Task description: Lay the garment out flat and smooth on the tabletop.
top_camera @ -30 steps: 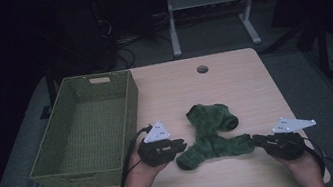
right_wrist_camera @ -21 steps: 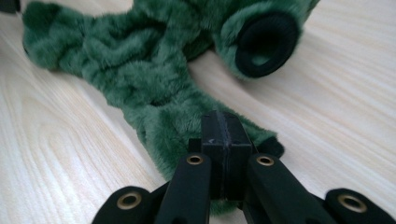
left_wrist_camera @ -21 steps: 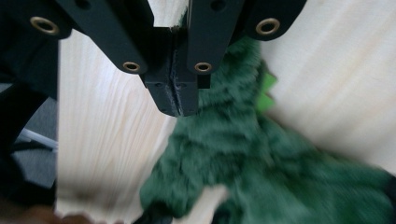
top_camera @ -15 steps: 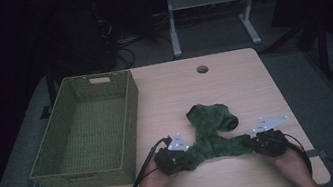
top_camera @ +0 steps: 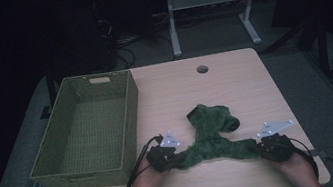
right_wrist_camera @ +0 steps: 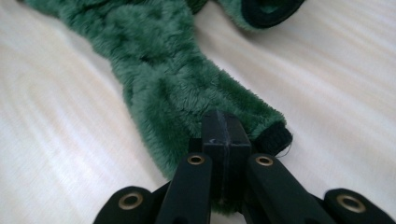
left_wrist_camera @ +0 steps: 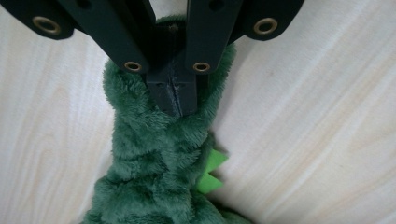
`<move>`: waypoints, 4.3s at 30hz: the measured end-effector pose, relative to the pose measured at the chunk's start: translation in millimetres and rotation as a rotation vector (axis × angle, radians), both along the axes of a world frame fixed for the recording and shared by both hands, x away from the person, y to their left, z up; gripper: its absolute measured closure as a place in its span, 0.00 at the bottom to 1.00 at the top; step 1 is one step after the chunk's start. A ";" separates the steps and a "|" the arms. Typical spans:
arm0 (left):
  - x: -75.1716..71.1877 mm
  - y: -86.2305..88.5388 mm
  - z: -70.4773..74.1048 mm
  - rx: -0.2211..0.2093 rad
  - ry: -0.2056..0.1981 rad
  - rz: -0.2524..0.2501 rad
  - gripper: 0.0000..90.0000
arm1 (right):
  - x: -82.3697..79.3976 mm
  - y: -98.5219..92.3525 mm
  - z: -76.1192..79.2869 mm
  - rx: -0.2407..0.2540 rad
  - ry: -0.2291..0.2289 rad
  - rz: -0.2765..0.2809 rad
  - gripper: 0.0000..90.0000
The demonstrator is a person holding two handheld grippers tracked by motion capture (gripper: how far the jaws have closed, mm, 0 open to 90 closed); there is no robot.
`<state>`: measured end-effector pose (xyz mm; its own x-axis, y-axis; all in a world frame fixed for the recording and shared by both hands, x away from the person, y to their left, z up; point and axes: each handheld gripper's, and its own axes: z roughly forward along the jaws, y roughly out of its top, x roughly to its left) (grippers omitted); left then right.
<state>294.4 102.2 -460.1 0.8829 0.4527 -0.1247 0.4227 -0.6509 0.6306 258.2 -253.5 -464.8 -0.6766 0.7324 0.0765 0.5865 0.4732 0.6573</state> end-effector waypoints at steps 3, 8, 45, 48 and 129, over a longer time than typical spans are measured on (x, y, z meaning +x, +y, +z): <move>-6.2 2.2 -0.5 -0.020 0.028 -0.010 1.00 | -11.0 -0.9 1.0 -0.012 0.002 0.008 1.00; -17.8 6.9 -0.8 -0.034 0.052 -0.037 1.00 | -29.5 -2.6 0.7 0.004 0.011 0.019 1.00; 92.6 -68.1 54.6 -0.096 -0.040 -0.034 0.43 | 41.0 8.8 16.1 0.153 -0.015 -0.051 0.64; 92.2 -71.0 46.4 -0.085 -0.009 -0.059 0.59 | 43.0 9.9 15.6 0.154 -0.015 -0.039 0.76; 119.1 -40.4 12.3 -0.002 0.047 0.123 0.92 | 137.4 77.6 18.7 0.025 0.072 0.025 0.92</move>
